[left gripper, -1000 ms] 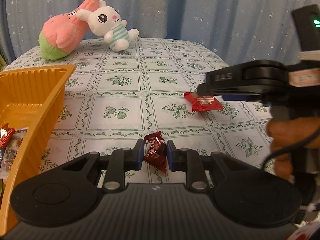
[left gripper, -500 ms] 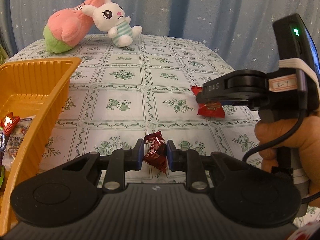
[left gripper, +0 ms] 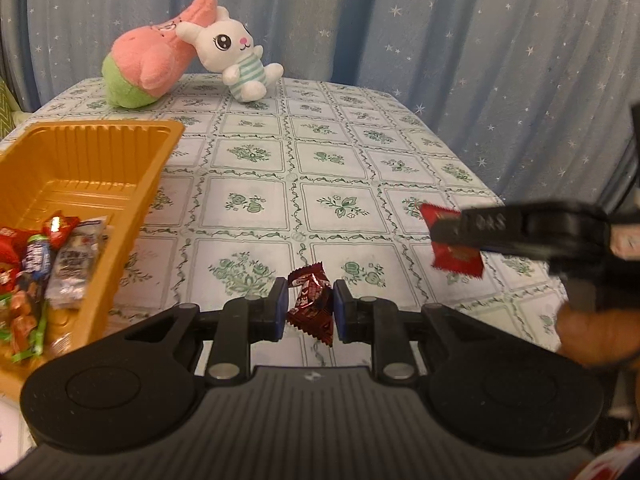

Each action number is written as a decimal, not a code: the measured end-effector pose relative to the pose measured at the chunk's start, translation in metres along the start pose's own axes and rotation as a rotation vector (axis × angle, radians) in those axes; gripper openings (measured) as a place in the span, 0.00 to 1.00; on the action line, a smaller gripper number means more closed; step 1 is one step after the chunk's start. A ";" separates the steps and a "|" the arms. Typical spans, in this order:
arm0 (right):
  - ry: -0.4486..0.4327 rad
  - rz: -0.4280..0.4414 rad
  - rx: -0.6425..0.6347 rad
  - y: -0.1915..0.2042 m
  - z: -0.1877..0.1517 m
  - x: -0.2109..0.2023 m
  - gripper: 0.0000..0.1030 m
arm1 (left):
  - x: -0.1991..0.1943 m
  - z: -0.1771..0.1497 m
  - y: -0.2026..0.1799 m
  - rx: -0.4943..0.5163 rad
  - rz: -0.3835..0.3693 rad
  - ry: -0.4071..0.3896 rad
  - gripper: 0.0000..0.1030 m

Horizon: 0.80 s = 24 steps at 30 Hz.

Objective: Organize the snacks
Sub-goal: 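Carry both held candies over the orange tray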

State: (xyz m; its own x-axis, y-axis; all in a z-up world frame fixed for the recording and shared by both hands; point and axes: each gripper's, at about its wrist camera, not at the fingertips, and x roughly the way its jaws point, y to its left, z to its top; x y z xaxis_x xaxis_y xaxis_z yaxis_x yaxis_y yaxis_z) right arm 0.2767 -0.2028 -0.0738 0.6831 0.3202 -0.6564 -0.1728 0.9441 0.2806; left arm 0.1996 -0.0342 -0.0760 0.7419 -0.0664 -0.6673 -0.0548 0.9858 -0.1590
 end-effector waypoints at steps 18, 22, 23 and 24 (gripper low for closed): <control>-0.003 0.012 0.016 0.042 -0.074 -0.133 0.24 | -0.121 -0.020 0.020 0.031 -0.023 -0.062 0.20; -0.011 0.024 -0.010 0.058 -0.082 -0.152 0.24 | -0.143 -0.024 0.029 0.030 -0.021 -0.076 0.20; -0.012 0.028 -0.017 0.062 -0.084 -0.156 0.24 | -0.149 -0.024 0.032 0.030 -0.019 -0.079 0.20; -0.012 0.033 -0.025 0.067 -0.086 -0.159 0.24 | -0.153 -0.025 0.034 0.029 -0.019 -0.081 0.20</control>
State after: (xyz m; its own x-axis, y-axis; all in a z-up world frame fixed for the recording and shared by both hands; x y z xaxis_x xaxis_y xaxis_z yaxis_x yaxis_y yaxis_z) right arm 0.0957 -0.1836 -0.0112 0.6854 0.3503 -0.6384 -0.2133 0.9348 0.2840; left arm 0.0673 0.0058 0.0028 0.7944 -0.0733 -0.6030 -0.0218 0.9886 -0.1489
